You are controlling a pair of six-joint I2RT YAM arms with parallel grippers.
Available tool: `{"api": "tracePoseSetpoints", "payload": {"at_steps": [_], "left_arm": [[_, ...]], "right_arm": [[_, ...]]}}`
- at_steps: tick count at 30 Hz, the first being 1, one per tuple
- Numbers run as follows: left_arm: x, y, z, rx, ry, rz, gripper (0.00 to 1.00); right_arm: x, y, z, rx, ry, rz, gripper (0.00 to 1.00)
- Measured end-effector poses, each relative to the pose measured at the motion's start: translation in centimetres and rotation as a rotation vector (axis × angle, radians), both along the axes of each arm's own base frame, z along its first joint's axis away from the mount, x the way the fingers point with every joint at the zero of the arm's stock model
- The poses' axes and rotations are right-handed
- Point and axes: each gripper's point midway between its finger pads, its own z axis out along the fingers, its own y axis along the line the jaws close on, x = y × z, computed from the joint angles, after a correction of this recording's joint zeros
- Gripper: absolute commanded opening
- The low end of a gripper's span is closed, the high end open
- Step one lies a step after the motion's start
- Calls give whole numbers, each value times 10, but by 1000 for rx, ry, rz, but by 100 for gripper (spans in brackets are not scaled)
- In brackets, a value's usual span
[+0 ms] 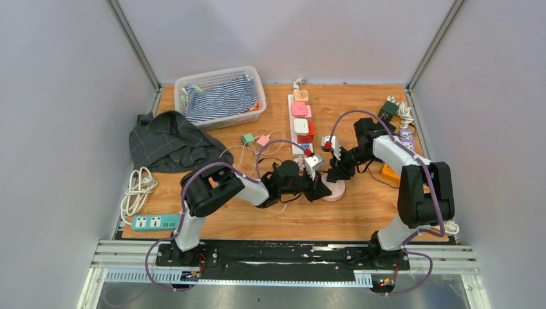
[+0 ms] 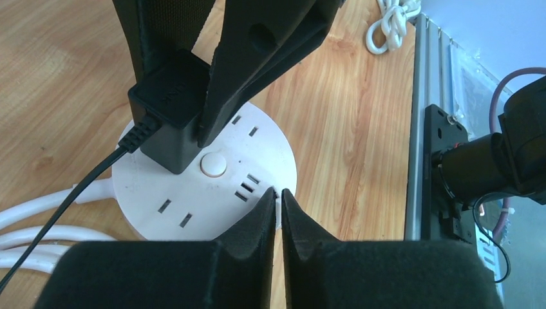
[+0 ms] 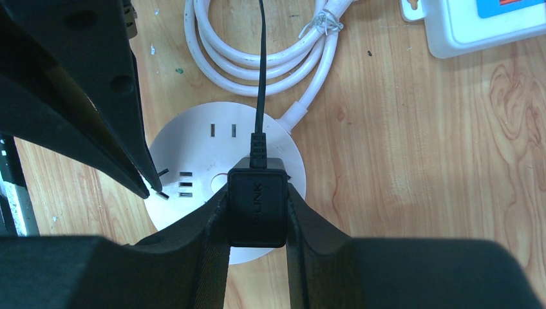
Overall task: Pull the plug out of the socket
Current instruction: Remove the plug from the socket.
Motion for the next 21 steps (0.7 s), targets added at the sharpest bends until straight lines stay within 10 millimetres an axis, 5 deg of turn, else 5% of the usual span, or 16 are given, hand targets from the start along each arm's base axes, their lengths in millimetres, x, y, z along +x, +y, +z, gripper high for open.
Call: {"api": "tracePoseSetpoints", "payload": {"at_steps": [21], "left_arm": [[2, -1, -10, 45, -9, 0, 10]], "right_arm": [[-3, 0, 0, 2, -31, 52, 0]]}}
